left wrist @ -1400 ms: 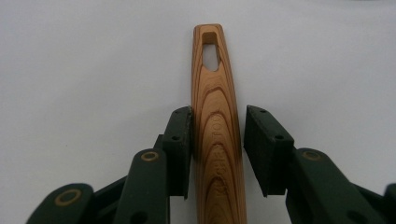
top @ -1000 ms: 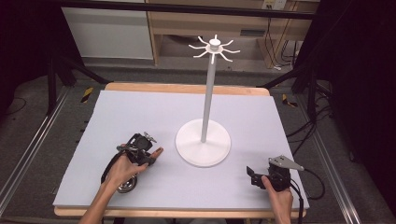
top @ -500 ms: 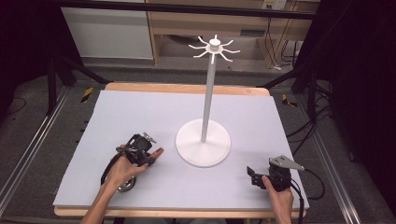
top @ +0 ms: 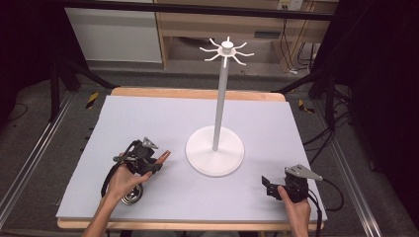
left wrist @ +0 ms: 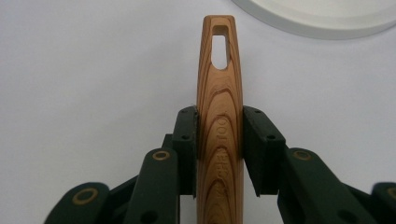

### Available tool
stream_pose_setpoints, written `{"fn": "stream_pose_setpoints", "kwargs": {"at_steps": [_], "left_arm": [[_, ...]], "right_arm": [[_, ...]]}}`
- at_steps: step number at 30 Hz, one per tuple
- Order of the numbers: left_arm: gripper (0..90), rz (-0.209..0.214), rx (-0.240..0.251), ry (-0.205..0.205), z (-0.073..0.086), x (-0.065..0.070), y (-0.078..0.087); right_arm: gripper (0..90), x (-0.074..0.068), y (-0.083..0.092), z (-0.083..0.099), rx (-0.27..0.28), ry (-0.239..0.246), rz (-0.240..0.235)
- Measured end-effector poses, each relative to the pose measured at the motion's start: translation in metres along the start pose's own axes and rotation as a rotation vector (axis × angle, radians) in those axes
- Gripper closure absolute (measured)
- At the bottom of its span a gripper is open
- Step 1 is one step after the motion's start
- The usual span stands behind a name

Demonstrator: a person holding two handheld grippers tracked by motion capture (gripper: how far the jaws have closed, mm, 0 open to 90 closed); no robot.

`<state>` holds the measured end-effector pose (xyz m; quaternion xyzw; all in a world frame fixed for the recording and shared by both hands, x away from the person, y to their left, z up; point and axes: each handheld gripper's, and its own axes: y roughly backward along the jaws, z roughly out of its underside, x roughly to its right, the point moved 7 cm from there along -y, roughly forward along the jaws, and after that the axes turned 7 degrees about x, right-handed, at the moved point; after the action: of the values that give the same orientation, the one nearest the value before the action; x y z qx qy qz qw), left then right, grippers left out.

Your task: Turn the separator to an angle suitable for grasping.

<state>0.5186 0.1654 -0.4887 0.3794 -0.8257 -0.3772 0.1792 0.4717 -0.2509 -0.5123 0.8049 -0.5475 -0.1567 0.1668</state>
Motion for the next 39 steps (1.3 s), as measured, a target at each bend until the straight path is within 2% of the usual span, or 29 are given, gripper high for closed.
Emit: {"fn": "stream_pose_setpoints", "kwargs": {"at_steps": [7,12,14,19,20,27,28,31,32,33,34,39], "left_arm": [[67.3,0.000,0.029,-0.005,-0.002,0.001,0.008],[67.3,0.001,0.070,0.001,-0.006,0.002,0.016],[67.3,-0.008,0.103,-0.001,-0.009,0.003,0.022],[67.3,-0.006,0.145,-0.001,-0.013,0.004,0.031],[67.3,-0.007,0.172,0.000,-0.016,0.004,0.035],[67.3,-0.004,0.235,0.004,-0.022,0.008,0.048],[67.3,-0.003,0.272,0.009,-0.025,0.010,0.053],[67.2,-0.006,0.301,0.005,-0.028,0.011,0.059],[67.2,-0.005,0.344,0.018,-0.032,0.011,0.065],[67.2,-0.005,0.344,0.018,-0.032,0.011,0.065],[67.2,0.002,0.377,0.027,-0.035,0.012,0.070],[67.2,0.001,0.411,0.030,-0.041,0.014,0.080]], "right_arm": [[4.8,0.000,0.000,0.000,0.002,0.002,0.000],[4.8,0.001,0.000,0.000,0.002,0.000,0.001],[4.8,0.001,0.000,0.000,0.002,0.000,0.001],[4.8,0.001,0.001,0.000,0.004,-0.001,0.002],[4.8,0.001,0.000,0.000,0.004,-0.001,0.003],[4.8,0.000,0.000,0.000,0.002,-0.003,0.003],[4.8,-0.001,0.000,0.000,0.006,-0.004,0.003],[4.8,-0.001,0.000,0.000,0.008,-0.007,0.003],[4.8,-0.001,0.000,0.000,0.008,-0.006,0.002],[4.8,-0.001,0.000,0.000,0.008,-0.006,0.002],[4.8,-0.001,0.000,0.000,0.008,-0.007,0.002],[4.9,-0.001,0.000,-0.001,0.015,-0.009,0.007]]}}
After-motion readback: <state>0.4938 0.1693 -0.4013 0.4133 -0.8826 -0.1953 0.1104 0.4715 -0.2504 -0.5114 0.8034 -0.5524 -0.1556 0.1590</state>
